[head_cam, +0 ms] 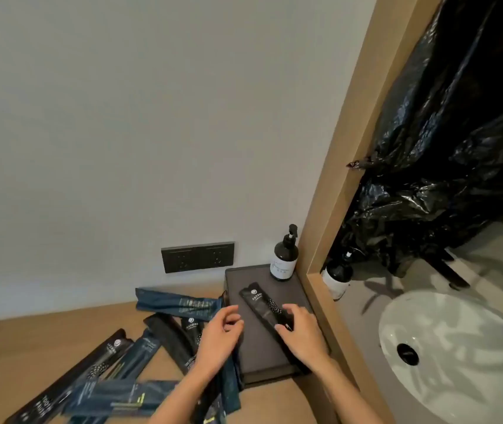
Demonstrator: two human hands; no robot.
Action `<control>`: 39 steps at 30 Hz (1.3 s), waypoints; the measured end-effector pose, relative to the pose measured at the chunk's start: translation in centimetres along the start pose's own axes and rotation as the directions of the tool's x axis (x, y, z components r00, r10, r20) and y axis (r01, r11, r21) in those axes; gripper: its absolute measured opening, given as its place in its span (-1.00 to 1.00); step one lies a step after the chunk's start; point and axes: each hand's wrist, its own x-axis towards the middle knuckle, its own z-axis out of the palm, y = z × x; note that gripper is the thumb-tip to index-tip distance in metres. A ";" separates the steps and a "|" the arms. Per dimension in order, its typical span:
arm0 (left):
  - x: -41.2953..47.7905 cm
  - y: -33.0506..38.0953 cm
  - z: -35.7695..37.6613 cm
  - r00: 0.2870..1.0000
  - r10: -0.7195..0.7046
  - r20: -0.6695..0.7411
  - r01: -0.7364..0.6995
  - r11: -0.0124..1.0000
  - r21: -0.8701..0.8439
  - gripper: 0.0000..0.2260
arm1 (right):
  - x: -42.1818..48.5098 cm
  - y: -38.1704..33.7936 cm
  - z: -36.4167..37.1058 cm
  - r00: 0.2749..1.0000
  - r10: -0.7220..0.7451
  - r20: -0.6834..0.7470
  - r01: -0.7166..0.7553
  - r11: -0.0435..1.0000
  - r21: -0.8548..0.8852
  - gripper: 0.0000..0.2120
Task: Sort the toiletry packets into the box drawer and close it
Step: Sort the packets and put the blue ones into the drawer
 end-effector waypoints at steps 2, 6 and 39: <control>1.0 -0.1 -0.3 1.000 0.003 -0.002 -0.003 0.999 0.049 -0.68 | 0.8 -0.4 0.3 1.000 0.020 0.022 -0.019 0.997 -0.080 -0.48; 2.6 -0.5 -2.5 0.997 0.054 -0.060 -0.040 0.977 0.208 -0.65 | 1.9 -1.0 1.1 0.990 0.109 0.093 -0.103 0.992 -0.068 -0.42; 4.5 -1.2 -11.6 0.923 0.357 0.145 -0.294 0.409 0.864 -0.85 | 1.4 -2.5 0.9 0.985 0.106 0.134 -0.123 0.985 0.123 -0.60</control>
